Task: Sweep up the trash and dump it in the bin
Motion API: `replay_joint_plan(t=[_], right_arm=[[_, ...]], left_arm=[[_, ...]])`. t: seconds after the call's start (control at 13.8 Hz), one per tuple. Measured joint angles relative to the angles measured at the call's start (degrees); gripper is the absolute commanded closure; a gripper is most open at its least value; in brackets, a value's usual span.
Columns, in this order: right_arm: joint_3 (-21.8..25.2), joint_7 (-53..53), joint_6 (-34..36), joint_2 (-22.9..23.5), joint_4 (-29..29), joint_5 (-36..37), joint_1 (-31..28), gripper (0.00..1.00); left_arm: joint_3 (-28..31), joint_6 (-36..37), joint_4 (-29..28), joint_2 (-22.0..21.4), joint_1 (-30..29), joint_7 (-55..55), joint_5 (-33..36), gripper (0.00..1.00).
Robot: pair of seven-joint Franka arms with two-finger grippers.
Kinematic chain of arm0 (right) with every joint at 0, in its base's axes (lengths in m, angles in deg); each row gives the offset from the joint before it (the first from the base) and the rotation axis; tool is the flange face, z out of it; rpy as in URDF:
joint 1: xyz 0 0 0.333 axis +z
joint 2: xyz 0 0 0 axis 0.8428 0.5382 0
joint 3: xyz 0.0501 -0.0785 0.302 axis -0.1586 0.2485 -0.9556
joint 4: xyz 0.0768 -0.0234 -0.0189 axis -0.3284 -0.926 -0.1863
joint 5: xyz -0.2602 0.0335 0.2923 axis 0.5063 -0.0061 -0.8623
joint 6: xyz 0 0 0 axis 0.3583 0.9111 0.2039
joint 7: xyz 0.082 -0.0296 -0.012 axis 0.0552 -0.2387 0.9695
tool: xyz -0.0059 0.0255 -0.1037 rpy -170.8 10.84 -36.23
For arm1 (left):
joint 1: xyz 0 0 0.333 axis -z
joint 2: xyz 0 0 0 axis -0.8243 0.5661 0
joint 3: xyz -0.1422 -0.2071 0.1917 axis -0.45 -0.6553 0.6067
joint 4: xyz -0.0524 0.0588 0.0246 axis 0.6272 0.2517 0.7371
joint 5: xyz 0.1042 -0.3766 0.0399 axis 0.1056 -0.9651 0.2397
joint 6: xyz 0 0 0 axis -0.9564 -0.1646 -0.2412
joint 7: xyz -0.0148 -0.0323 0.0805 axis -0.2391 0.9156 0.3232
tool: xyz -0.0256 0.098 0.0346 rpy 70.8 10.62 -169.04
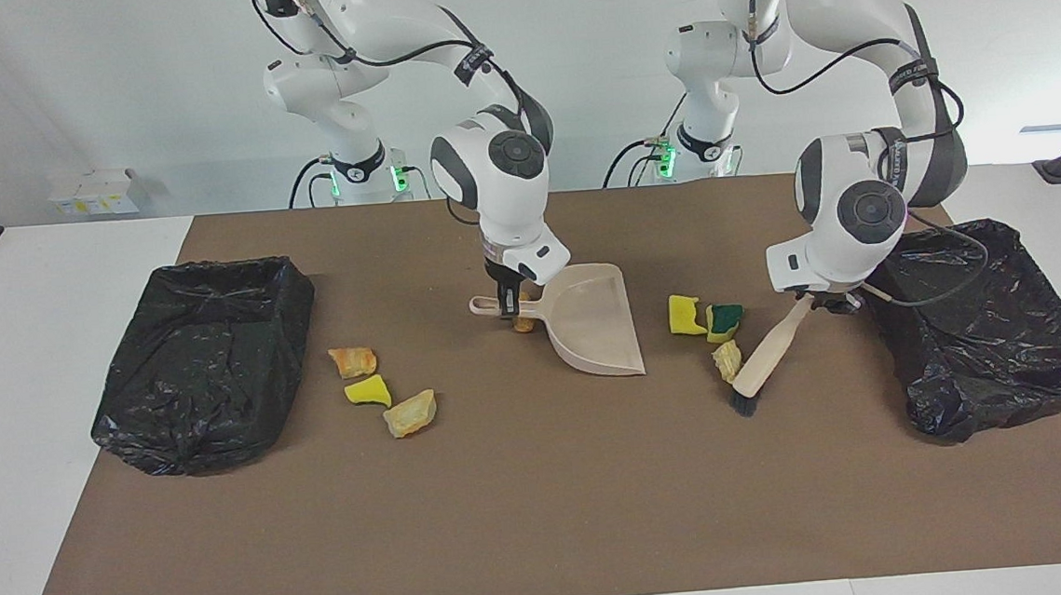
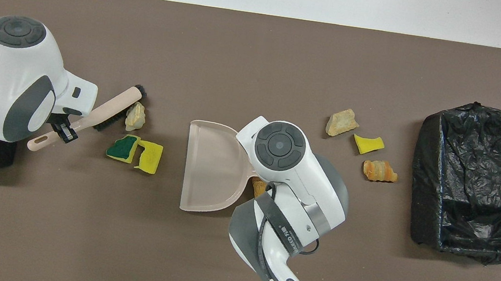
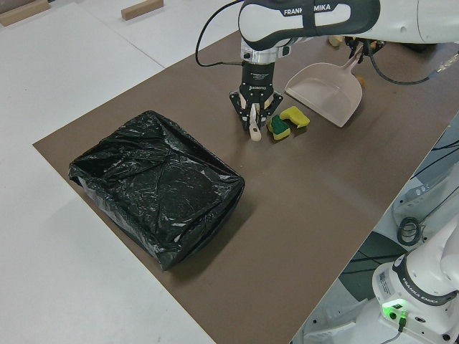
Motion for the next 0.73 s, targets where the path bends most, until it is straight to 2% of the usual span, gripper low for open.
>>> replay_joint_plan(t=[0.36,0.73], right_arm=[[0.0,0.0,0.0,0.0,0.0,0.0,0.0,1.00],[0.0,0.0,0.0,0.0,0.0,0.0,0.0,1.00]], left_arm=[[-0.1,5.4,-2.1,-2.0,3.5,-9.0,-4.1,1.00],[-0.2,7.5,-3.5,-4.3,7.2,-16.8,-8.6,1.00]])
